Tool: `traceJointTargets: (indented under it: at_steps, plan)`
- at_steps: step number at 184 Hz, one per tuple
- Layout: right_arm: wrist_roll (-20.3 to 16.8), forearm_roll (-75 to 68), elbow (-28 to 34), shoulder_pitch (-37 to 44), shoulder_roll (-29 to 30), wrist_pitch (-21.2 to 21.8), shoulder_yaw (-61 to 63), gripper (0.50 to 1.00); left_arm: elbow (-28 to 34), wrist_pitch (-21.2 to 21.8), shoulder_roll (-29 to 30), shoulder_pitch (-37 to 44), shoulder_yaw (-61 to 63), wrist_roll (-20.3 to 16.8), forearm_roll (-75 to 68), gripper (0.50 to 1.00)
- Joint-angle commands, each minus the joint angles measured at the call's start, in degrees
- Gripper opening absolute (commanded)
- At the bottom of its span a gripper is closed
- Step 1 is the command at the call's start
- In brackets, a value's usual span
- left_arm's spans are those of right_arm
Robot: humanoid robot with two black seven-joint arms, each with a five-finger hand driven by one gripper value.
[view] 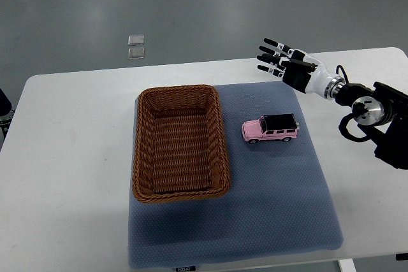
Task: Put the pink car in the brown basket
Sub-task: 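Move the right hand toward the pink toy car, fingers open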
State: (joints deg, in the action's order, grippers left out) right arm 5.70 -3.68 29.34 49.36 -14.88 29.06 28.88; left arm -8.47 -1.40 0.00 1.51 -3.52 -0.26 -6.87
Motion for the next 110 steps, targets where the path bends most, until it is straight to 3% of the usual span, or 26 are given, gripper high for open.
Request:
traceJointTargets:
  at_steps: [1,110]
  plan:
    - [-0.1,0.4,-0.1,0.0,-0.1,0.1,0.1,0.924,-0.1,0.0,0.0,0.0,0.0,0.1,0.0,1.0]
    - [0.1,0.9,-0.4,-1.1,-0.7,-0.6,0.0,0.924,-0.2,0.0,0.0,-0.2,-0.2,0.2,0.0,1.0]
